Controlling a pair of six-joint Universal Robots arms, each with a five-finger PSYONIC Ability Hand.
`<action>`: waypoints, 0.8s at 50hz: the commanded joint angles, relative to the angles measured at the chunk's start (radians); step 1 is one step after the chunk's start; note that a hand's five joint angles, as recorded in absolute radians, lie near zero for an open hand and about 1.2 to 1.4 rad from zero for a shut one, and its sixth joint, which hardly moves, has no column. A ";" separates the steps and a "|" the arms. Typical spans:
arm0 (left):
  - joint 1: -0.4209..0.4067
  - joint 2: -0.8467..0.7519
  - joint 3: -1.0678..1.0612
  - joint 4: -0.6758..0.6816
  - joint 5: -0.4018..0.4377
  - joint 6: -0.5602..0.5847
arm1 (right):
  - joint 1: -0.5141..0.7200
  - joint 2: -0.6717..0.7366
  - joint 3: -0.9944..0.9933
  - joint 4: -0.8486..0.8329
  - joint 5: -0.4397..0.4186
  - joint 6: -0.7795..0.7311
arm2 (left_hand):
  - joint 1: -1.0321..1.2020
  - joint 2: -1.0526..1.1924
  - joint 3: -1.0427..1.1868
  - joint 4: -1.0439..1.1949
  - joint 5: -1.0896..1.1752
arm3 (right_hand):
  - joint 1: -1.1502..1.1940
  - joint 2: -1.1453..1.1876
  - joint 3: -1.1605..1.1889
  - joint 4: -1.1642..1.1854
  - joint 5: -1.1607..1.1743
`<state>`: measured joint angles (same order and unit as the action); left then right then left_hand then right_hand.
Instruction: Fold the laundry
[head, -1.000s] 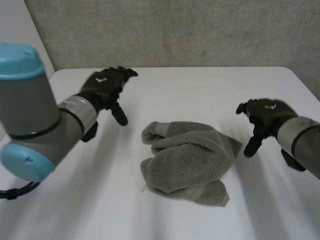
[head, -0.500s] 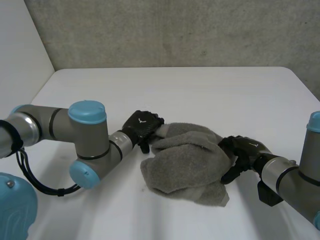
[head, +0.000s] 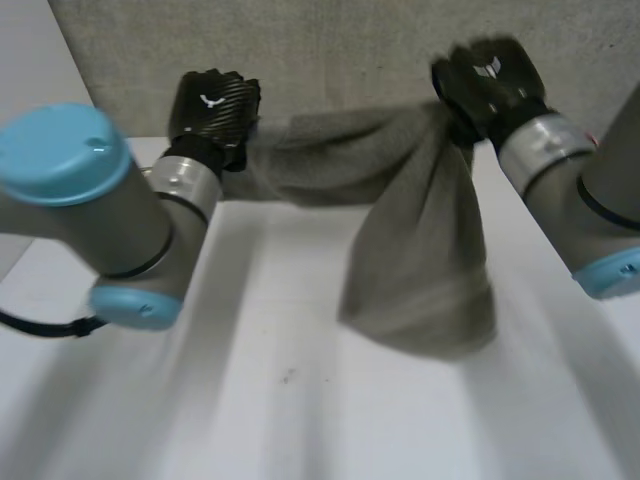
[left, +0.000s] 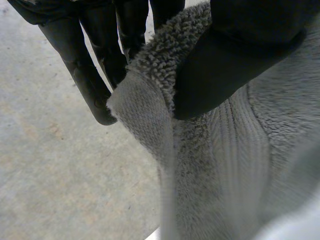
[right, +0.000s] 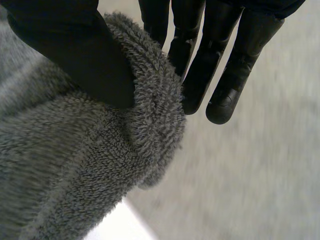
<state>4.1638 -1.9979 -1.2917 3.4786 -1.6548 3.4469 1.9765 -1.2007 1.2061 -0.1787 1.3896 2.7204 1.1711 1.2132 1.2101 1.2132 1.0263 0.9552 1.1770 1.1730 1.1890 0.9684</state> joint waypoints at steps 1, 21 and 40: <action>0.006 0.295 -0.390 -0.085 0.004 0.009 | 0.142 -0.025 0.013 0.030 -0.139 -0.117 | 0.225 0.183 0.186 0.183 0.195 | 0.441 0.219 0.223 0.207 0.253; 0.096 0.423 -0.822 -0.197 0.013 0.146 | 0.260 -0.019 0.323 0.369 -0.080 -0.217 | -0.943 -0.985 -0.982 -0.985 -0.973 | -0.653 -0.875 -0.871 -0.887 -0.841; 0.064 0.291 -0.505 -0.188 0.107 -0.095 | -0.094 -0.194 0.455 0.239 -0.198 0.167 | -0.864 -0.906 -0.903 -0.906 -0.893 | -0.653 -0.875 -0.871 -0.887 -0.841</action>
<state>4.2781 -1.5824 -1.8820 3.3011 -1.6030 3.4810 1.9291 -1.3905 1.6252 0.0715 1.2248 2.9005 0.2482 0.2502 0.2469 0.2483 0.0745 0.3009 0.3563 0.3243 0.3192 0.1343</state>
